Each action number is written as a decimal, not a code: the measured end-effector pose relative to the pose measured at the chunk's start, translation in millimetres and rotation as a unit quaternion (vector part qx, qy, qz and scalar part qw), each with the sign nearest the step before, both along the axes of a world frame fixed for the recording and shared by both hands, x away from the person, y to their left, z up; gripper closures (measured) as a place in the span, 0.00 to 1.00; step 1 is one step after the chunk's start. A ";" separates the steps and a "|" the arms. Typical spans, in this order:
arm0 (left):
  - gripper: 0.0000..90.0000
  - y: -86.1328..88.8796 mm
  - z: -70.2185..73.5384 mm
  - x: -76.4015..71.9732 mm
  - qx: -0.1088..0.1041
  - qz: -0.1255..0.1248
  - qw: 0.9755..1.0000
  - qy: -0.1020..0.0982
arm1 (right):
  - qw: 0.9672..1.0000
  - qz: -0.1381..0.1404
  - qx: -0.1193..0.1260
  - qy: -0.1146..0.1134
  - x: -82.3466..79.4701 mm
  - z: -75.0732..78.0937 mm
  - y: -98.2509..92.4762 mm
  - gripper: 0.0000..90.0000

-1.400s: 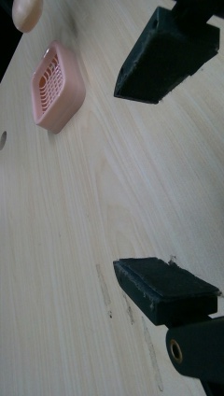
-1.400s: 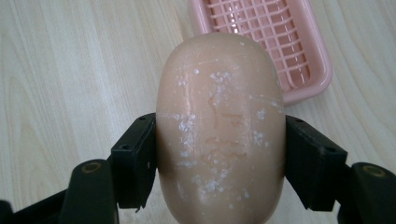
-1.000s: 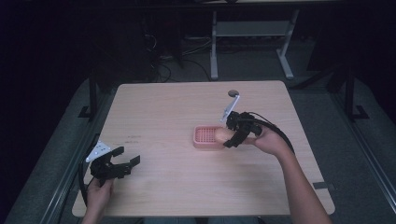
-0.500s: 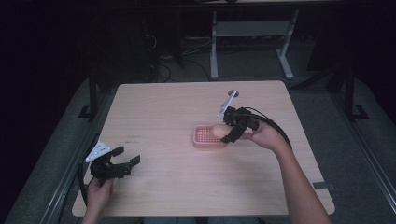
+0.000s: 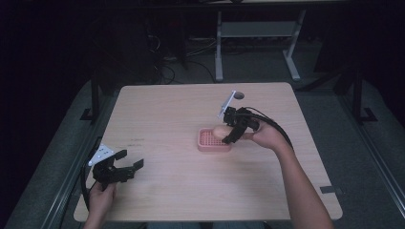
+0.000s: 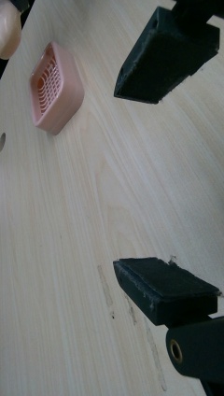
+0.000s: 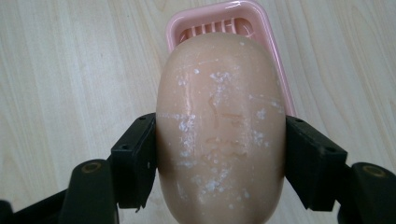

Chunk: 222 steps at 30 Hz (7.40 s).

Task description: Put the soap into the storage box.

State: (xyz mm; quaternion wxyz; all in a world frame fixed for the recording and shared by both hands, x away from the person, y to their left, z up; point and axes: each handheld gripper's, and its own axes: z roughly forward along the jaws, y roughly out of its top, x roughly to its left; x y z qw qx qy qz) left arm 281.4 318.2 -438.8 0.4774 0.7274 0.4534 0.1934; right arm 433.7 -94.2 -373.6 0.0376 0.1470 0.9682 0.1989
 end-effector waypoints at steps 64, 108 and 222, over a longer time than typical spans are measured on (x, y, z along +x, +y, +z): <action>0.16 1.8 0.5 0.0 -0.005 0.001 1.000 -0.001 | 0.999 0.019 -0.022 0.027 28.0 -40.8 41.8 0.35; 0.16 2.3 1.2 -0.6 -0.006 0.002 1.000 -0.001 | 0.999 0.010 -0.020 0.035 29.8 -42.1 40.4 0.34; 0.16 1.5 1.0 -1.9 -0.003 0.003 1.000 -0.003 | 0.998 -0.046 0.036 0.015 -24.7 -8.2 -49.4 0.30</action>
